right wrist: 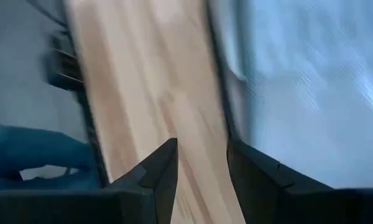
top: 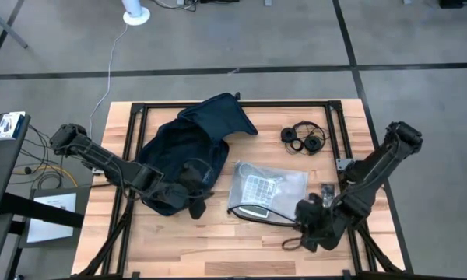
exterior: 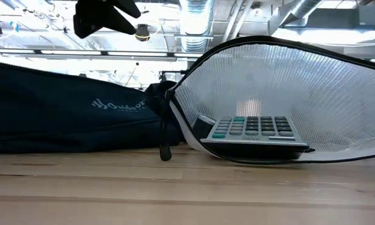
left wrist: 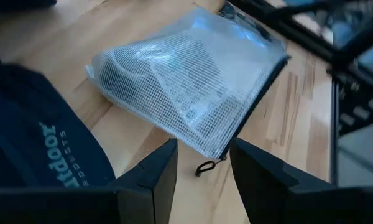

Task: Unpack backpack
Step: Remove the gray calculator from the white zip bag

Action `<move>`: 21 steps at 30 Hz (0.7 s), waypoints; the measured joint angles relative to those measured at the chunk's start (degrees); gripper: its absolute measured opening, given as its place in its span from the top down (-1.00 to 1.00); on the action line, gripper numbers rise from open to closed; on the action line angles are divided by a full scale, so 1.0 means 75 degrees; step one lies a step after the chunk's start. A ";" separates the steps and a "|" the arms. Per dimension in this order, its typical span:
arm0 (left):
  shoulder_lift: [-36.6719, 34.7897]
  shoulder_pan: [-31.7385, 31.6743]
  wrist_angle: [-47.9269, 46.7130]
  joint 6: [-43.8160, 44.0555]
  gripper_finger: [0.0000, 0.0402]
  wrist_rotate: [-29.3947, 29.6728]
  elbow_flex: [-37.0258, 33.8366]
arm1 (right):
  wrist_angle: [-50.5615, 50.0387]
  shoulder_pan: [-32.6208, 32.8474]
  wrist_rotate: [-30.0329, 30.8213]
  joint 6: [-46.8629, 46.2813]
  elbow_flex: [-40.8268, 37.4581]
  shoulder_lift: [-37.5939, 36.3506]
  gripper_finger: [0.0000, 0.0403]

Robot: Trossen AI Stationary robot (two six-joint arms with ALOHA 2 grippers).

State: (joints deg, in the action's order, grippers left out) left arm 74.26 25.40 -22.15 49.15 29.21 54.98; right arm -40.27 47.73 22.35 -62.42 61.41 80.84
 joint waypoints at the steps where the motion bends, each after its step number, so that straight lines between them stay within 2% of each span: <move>1: 0.0000 -0.0017 0.0003 0.0188 0.33 0.0006 0.0001 | 0.0410 -0.0003 0.0022 0.0442 0.0000 0.0105 0.36; 4: 0.0000 -0.0055 0.0003 0.0550 0.33 0.0006 0.0000 | 0.1600 0.0014 0.0008 0.1358 0.0000 0.0447 0.36; 8: 0.0000 -0.0158 0.0003 0.0644 0.33 0.0009 0.0000 | 0.2303 0.0199 -0.0194 0.1483 0.0000 0.0917 0.36; 15: 0.0000 -0.0247 -0.0024 -0.0317 0.33 -0.0005 0.0003 | 0.2953 0.0117 -0.0272 -0.0129 0.0000 0.1900 0.36; 19: 0.0000 -0.0232 -0.0105 -0.1215 0.33 -0.0365 0.0003 | 0.3418 -0.0150 -0.0777 -0.0870 -0.0002 0.2415 0.36; 21: -0.0006 -0.0229 -0.0230 -0.1901 0.33 -0.0606 0.0003 | 0.3930 -0.0404 -0.0823 -0.1622 0.0015 0.2764 0.36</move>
State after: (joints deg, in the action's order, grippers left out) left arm 74.22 23.68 -23.88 34.89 24.67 55.00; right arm -10.79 44.69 16.18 -74.59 61.52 101.58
